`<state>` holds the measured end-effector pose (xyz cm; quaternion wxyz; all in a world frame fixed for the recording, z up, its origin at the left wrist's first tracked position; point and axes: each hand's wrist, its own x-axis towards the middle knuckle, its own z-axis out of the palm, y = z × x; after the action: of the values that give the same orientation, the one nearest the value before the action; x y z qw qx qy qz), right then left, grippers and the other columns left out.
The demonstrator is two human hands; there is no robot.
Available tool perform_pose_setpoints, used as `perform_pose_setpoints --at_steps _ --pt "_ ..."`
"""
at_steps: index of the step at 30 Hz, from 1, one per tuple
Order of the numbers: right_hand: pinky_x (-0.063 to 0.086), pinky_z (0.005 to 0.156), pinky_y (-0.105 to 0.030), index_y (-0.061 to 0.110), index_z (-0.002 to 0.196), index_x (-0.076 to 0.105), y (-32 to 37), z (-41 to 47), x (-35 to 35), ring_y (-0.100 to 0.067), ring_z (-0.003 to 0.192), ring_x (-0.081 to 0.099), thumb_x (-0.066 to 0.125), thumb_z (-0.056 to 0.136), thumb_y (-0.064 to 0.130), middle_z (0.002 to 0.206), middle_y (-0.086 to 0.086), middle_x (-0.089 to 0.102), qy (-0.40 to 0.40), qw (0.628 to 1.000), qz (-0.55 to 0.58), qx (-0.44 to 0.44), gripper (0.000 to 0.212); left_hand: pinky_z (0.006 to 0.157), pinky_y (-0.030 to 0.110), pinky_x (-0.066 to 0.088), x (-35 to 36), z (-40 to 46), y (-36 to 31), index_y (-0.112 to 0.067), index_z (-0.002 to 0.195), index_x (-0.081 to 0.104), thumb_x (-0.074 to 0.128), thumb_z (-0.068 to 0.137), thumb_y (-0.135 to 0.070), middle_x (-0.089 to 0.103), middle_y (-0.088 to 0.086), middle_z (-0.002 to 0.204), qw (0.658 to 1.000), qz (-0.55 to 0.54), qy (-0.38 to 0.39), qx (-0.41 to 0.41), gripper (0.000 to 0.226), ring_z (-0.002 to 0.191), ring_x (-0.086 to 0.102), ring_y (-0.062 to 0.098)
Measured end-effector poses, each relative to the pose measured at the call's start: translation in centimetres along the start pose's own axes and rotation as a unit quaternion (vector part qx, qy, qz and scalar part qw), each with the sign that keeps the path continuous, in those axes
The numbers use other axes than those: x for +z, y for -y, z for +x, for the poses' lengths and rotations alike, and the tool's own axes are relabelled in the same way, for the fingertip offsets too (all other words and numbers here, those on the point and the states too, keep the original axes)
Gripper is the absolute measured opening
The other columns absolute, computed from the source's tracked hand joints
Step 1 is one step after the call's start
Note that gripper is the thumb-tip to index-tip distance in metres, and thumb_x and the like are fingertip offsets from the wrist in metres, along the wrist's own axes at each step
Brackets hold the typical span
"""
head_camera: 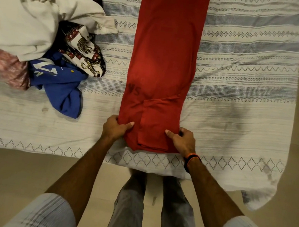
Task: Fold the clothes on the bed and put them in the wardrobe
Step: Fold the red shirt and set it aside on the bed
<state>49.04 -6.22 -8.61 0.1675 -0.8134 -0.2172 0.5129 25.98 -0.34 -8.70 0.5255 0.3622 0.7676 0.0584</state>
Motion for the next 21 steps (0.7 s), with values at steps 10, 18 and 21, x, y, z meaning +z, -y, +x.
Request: perform_pose_setpoints --at_steps 10,18,21 --pt "0.054 0.097 -0.044 0.008 0.117 0.067 -0.9 -2.9 -0.7 -0.025 0.103 0.067 0.081 0.078 0.027 0.114 -0.007 0.071 -0.025 0.991 0.128 -0.012 0.046 0.089 0.044 0.057 -0.7 -2.2 1.4 -0.004 0.122 0.064 0.083 0.076 -0.024 0.070 0.010 0.114 0.987 -0.153 0.049 -0.022 0.053 0.100 0.068 0.028" --pt "0.055 0.095 -0.044 0.002 0.121 0.065 -2.0 -8.4 -3.5 -0.026 0.099 0.068 0.080 0.079 0.016 0.105 -0.005 0.069 -0.018 0.986 0.165 -0.031 0.046 0.072 0.036 0.059 -0.9 -7.9 2.0 0.002 0.117 0.066 0.083 0.077 -0.018 0.071 0.012 0.109 0.981 -0.183 0.039 -0.040 0.048 0.096 0.068 0.031" --pt "0.056 0.092 -0.043 0.000 0.120 0.065 -3.4 -10.4 -4.3 -0.027 0.096 0.068 0.080 0.080 0.014 0.101 -0.005 0.068 -0.017 0.986 0.166 -0.028 0.045 0.068 0.034 0.057 -0.3 -10.1 3.0 -0.003 0.114 0.067 0.083 0.075 -0.015 0.071 0.013 0.110 0.976 -0.205 0.050 -0.056 0.043 0.093 0.068 0.028"
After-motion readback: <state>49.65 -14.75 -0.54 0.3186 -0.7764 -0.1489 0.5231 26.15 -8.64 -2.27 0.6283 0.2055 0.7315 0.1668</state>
